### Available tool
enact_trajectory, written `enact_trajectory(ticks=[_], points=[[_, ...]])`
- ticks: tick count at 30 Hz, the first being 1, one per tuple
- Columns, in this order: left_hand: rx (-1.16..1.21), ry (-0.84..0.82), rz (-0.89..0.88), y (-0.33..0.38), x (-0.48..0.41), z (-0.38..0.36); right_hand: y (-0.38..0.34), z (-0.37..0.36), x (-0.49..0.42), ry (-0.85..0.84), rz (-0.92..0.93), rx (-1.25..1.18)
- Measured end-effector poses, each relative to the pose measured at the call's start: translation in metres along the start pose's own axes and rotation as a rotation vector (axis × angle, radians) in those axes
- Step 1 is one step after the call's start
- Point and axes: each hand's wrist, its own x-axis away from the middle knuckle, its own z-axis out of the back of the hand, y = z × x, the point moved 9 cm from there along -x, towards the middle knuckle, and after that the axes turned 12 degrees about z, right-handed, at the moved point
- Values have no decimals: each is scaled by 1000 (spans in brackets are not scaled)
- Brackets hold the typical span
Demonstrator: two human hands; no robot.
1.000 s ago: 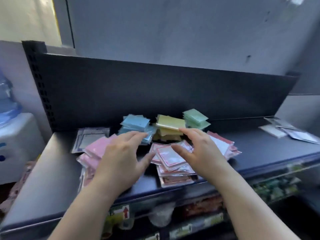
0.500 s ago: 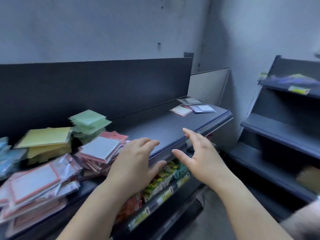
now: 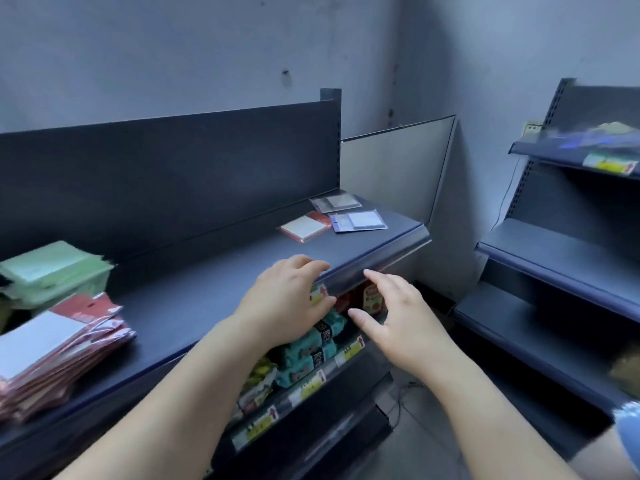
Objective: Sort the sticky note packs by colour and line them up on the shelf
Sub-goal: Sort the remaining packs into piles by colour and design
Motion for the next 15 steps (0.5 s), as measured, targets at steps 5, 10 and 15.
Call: enact_trajectory(ticks=[5,10,15], points=[[-129,-127,57,-2,-81,-21,49,10,-39,-10,-29,18],[-177,-215,162,-25,-165,-44,96,16,-91,-77,-57,56],[-227,-310,235,-49,-232,-80,141,10,-150,-181,-41,130]])
